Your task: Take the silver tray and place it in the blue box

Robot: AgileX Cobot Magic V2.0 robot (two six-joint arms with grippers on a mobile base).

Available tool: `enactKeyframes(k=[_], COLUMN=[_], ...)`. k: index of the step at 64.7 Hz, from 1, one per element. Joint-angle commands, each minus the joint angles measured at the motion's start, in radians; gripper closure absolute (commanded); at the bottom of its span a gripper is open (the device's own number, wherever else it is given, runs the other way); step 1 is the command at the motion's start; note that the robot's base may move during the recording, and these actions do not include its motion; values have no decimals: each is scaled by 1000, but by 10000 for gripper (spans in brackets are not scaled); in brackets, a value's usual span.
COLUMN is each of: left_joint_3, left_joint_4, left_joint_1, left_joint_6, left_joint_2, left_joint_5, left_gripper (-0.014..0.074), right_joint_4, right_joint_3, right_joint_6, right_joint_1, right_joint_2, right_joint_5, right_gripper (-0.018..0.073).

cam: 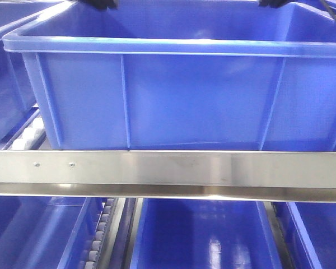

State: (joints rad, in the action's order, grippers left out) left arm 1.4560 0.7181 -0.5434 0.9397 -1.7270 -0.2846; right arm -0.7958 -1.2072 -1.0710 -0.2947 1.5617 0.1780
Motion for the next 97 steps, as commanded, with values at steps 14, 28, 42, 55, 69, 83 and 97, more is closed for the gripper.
enactKeyframes(k=[14,28,42,55,69,83,97], left_joint_3=[37,-31,-354,-678,-935,-1100,-1138], left_joint_4=[56,87,112,114,114,114,114], left_joint_1=[1,1,1,1,1,1,1], left_joint_6=[7,7,7,7,7,7,7], left_joint_2=[155,270,468,702,1002,1274,1422], left_joint_5=[-43,48,313,401,399,399,401], left_gripper=[691,691,691,691,692,692,692], right_joint_4=[-17,-181,-240,-273,-279,-279,-279], right_joint_3=[-35,77,311,492,700,852,883], right_joint_6=[7,9,9,9,9,9,9], right_joint_1=[3,3,3,3,3,3,3], right_joint_2=[-149,-265,-455,-703,-999,-1245,-1354], right_joint_5=[-36,-165,-282,-326,-301,-303,-336], right_gripper=[492,507,507,507,507,511,511])
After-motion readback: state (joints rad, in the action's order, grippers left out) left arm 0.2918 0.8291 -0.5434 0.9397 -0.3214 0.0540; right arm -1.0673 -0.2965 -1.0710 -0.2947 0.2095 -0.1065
